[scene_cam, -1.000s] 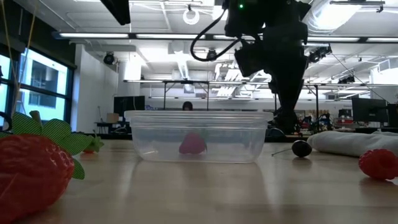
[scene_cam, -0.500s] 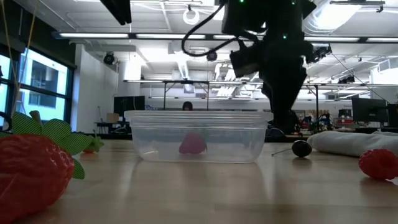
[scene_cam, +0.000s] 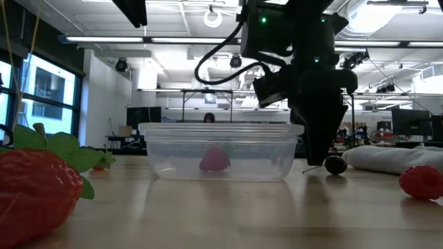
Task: Pick and placing Produce into tupperware
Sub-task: Put the black cherry into the bin
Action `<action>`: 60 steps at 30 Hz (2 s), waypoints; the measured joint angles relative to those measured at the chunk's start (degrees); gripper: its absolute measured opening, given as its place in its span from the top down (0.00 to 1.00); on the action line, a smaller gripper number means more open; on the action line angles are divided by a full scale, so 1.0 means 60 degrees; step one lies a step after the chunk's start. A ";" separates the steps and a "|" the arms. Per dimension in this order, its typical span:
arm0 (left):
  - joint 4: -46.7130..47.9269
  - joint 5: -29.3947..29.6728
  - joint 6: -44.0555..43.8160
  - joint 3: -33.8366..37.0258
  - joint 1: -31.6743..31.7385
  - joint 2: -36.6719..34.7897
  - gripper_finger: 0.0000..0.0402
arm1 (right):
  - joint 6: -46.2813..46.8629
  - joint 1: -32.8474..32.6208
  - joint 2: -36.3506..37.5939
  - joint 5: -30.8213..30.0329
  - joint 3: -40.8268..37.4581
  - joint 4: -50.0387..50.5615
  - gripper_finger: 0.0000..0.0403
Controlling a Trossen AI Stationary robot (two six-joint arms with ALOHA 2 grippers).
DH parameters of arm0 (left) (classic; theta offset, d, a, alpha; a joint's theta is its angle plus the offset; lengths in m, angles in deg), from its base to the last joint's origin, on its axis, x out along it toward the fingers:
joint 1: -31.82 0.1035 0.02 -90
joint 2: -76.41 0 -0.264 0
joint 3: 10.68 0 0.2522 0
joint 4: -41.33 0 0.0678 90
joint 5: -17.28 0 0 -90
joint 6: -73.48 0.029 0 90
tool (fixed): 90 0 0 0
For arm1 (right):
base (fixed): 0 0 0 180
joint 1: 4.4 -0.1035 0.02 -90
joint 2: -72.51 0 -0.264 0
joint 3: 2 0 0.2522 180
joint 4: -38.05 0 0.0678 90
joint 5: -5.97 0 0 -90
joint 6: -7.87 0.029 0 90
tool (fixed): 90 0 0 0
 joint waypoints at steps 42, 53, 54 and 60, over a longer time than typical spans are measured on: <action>-0.0047 -0.0003 0.0026 0.0000 0.0000 0.0000 0.42 | 0.0912 0.0117 0.3156 -0.0765 -0.0011 -0.0968 1.00; -0.0058 -0.0011 0.0018 0.0000 0.0000 0.0004 0.42 | 0.0024 0.0111 0.1983 0.0066 -0.0007 -0.3020 1.00; -0.0058 -0.0011 0.0018 0.0000 0.0000 0.0004 0.42 | 0.0006 0.0101 0.1841 0.0086 -0.0007 -0.3027 1.00; -0.0058 -0.0027 0.0007 0.0000 0.0000 0.0004 0.42 | -0.0600 -0.0105 0.1160 0.0237 0.0462 -0.3009 1.00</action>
